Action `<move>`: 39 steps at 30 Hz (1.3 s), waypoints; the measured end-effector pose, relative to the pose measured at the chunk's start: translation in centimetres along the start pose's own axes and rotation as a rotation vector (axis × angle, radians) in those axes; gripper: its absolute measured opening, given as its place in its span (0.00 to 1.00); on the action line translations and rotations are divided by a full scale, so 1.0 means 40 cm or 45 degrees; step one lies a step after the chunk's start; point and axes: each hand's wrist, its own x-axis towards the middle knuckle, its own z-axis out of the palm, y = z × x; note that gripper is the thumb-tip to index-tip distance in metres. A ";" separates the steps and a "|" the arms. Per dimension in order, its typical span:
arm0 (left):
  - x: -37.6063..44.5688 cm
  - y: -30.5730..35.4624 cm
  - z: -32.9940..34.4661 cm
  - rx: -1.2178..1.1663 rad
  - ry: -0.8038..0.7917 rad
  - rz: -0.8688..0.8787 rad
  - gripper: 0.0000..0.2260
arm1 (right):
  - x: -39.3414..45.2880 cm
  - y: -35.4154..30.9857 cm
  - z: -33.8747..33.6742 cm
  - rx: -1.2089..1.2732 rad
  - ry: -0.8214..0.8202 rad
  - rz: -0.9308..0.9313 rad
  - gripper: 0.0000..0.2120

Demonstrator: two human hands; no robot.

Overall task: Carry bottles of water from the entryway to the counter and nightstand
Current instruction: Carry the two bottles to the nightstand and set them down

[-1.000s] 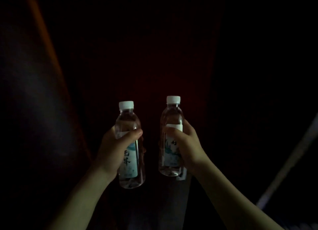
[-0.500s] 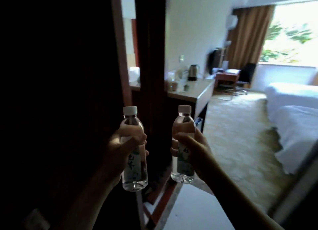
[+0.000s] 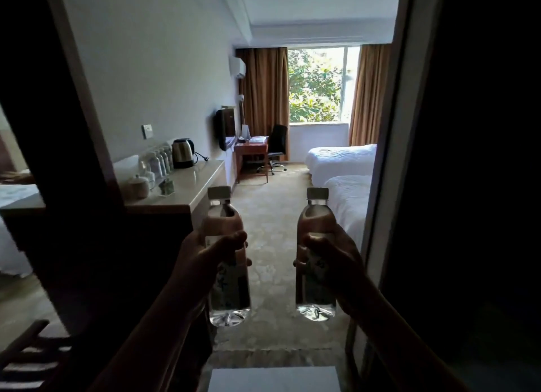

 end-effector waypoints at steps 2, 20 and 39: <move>0.069 -0.017 0.041 0.004 -0.031 -0.007 0.15 | 0.064 0.001 -0.039 0.000 0.021 -0.012 0.08; 0.990 -0.297 0.050 0.046 -0.092 0.015 0.22 | 0.948 0.264 -0.184 -0.416 0.108 -0.106 0.14; 2.006 -0.557 0.160 0.121 -0.123 0.014 0.19 | 1.943 0.511 -0.414 -0.256 0.133 -0.112 0.13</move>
